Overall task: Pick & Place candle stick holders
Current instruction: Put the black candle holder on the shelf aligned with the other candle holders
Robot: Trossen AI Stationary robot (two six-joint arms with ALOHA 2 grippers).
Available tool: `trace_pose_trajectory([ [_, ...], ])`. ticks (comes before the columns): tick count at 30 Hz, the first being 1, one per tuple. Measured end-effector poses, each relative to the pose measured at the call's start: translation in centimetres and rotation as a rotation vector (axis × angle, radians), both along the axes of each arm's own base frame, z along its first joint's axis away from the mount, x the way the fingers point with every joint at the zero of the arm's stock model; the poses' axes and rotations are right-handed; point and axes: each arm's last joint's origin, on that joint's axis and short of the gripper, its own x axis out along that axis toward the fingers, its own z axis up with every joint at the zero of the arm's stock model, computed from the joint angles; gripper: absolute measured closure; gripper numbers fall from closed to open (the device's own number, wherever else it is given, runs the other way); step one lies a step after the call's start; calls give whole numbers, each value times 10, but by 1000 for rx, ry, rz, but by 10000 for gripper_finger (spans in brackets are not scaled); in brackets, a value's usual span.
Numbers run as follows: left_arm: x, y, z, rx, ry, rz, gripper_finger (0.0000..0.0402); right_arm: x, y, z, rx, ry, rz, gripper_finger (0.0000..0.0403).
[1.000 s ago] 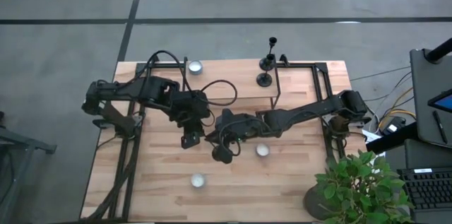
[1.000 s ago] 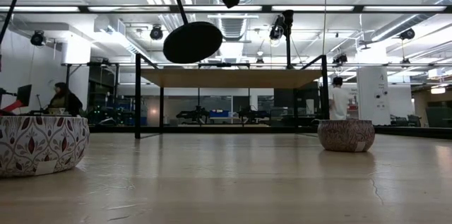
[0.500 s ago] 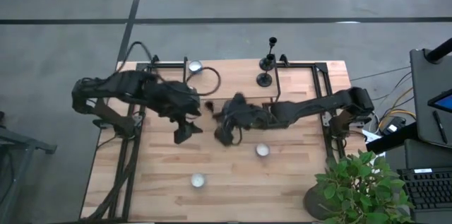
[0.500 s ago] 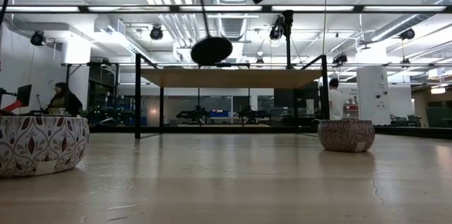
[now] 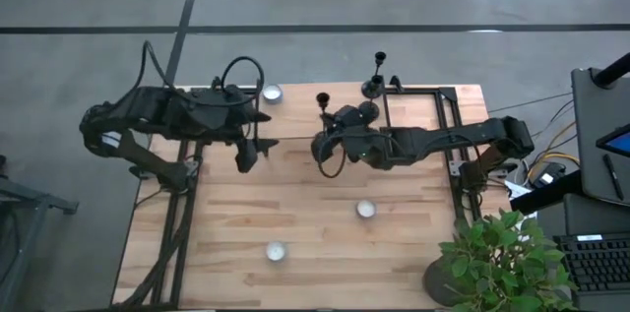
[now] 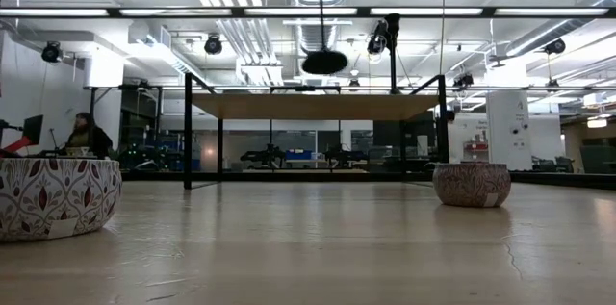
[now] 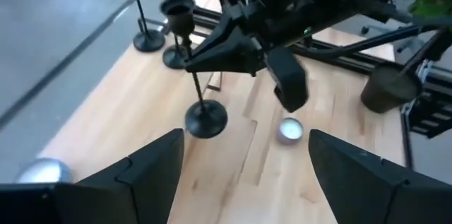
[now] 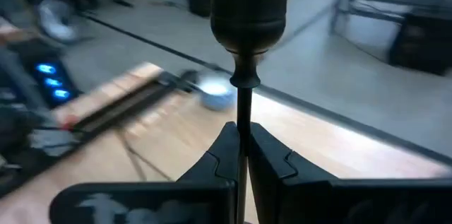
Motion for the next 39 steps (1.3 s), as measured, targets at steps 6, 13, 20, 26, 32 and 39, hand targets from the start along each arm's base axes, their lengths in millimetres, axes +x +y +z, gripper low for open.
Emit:
trace_pose_trajectory([
  [6,0,0,0,68,19,-35,101,-12,-11,-22,24,65,-183,392],
  [13,1,0,0,71,14,-34,103,-30,-11,-22,21,52,-254,392],
  [20,3,0,-3,74,27,-35,101,-56,-14,-3,-19,42,-315,391],
  [26,6,-1,-5,77,35,-37,101,-80,-15,-4,17,15,-358,391],
  [32,8,-1,-8,84,44,-40,101,-88,-15,-10,3,33,-366,390],
  [39,11,-1,-13,88,61,-42,101,-90,-15,-24,0,63,-372,390],
])
